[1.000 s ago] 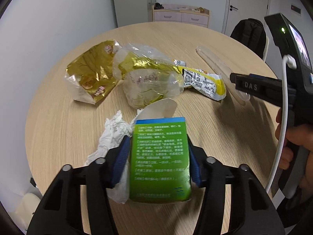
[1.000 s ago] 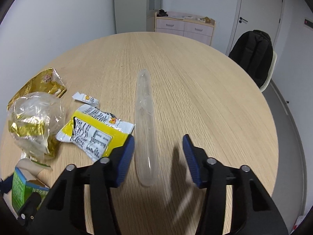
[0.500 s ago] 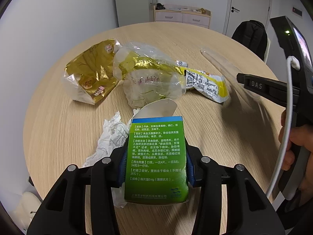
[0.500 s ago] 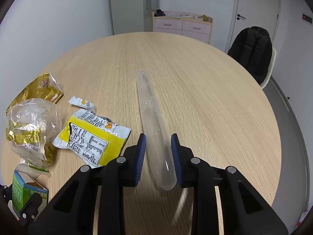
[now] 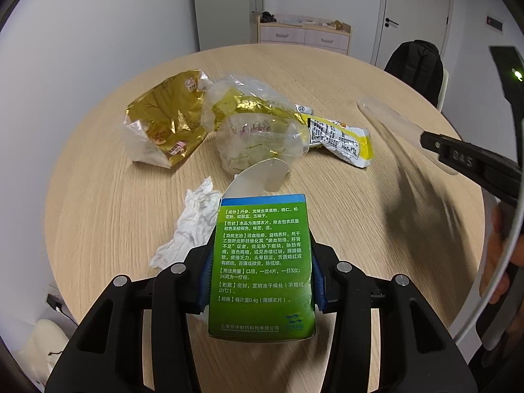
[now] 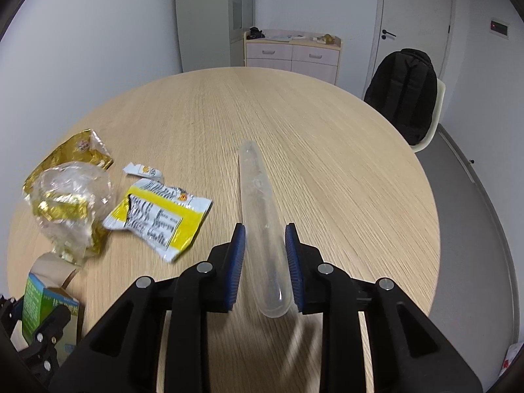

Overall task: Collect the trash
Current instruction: 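Carry the green box and plastic tube down under the table to the bin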

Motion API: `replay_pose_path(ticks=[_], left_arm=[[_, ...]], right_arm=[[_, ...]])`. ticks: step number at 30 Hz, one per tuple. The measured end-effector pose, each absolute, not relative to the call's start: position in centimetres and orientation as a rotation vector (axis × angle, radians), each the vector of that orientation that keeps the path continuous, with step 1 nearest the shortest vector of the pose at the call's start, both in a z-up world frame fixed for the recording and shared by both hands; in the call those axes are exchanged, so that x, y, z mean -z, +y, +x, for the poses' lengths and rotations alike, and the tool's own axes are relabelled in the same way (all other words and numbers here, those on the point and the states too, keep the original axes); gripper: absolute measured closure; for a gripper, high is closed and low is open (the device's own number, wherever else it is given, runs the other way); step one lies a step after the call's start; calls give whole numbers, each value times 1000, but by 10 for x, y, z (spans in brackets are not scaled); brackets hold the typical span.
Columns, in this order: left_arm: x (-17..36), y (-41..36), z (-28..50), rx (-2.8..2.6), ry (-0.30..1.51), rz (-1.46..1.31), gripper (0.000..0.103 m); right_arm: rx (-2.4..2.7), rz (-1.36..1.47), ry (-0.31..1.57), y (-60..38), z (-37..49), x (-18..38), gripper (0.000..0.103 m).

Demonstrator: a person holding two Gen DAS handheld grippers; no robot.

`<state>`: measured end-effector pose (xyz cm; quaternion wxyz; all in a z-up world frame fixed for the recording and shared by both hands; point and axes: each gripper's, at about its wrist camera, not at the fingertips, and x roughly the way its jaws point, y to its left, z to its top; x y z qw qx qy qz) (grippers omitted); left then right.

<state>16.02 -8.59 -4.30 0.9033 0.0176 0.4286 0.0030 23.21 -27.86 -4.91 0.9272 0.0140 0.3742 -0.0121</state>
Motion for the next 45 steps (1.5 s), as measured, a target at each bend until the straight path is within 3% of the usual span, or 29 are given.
replay_pose_path(ticks=[21,45], left_arm=[[31,-68,91,11,834,-4,58],[40,-54,-25,32,791,-25,58]], right_arm=[[40,16,671,-272,111,30,81],[42,52,615,-250,-47,56,81]])
